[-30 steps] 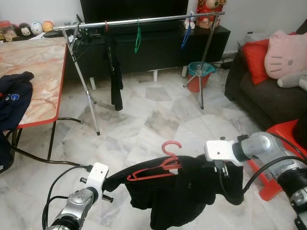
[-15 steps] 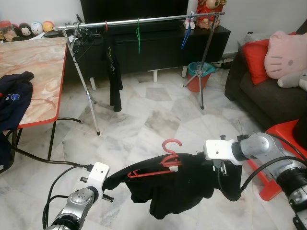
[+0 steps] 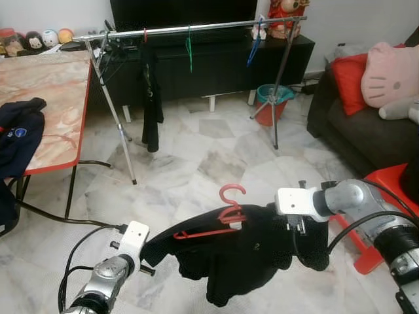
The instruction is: Hang hanger
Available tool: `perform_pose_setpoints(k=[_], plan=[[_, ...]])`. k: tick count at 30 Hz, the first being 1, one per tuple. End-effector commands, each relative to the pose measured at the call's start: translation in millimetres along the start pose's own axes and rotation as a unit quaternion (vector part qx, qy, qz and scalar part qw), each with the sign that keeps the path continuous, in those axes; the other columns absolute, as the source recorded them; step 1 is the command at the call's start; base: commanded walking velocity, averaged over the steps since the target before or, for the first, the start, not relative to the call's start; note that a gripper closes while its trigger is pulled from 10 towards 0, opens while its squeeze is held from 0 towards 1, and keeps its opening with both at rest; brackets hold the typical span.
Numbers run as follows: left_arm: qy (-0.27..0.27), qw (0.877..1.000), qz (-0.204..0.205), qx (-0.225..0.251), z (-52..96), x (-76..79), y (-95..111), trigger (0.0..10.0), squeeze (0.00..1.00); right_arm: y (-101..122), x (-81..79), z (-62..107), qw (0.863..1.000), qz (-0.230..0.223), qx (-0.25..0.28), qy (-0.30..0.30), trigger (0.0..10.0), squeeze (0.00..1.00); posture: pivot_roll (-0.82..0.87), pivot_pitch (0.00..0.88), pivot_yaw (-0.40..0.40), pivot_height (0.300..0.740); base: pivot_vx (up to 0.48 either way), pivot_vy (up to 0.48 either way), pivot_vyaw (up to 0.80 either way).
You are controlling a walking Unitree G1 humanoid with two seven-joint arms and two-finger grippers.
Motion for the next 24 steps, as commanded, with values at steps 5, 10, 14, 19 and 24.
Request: perform_pose_setpoints(k=[5,10,14,19,24], plan=[[0.027,0.998,0.037,0.044,10.2,-46.8,31,10.0,0.00,-13,3.8,7.9,0.998,0.017,-0.050,-0.032,0.0,0.00,0.07,0.000,-0.008,0.740,0.000,0.000,0.00],[-0.008,0.995,0.036,0.097,16.8,-55.9,68,10.0,0.00,-4,5.1,-1.8,0.997,0.024,-0.055,-0.057,0.0,0.00,0.07,0.000,-0.003,0.740,0.000,0.000,0.00],[-0.032,0.992,0.033,0.115,20.6,-52.3,81,10.0,0.00,0,6.0,-6.6,0.996,0.015,-0.049,-0.074,0.0,0.00,0.08,0.000,-0.002,0.740,0.000,0.000,0.00],[-0.079,0.987,0.017,0.136,29.7,-41.4,99,10.0,0.00,12,13.8,-18.1,0.989,-0.013,-0.041,-0.139,0.0,0.00,0.08,0.000,-0.004,0.740,0.000,0.000,0.00],[-0.095,0.984,0.006,0.153,34.5,-35.5,116,10.0,0.00,40,22.4,-34.2,0.976,-0.084,0.020,-0.201,0.0,0.00,0.09,0.000,-0.001,0.740,0.000,0.000,0.00]])
Point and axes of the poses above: a point about 5 cm out from each wrist's last joint towards the gripper, its own z axis pointing back from the gripper into the wrist, its own y axis along the axis of the wrist's last joint, x = y × z, the point moved 3 cm from there along -z, pointing out of the wrist towards the gripper, and after that the axes turned 9 degrees about -z, right-handed, at the moved point
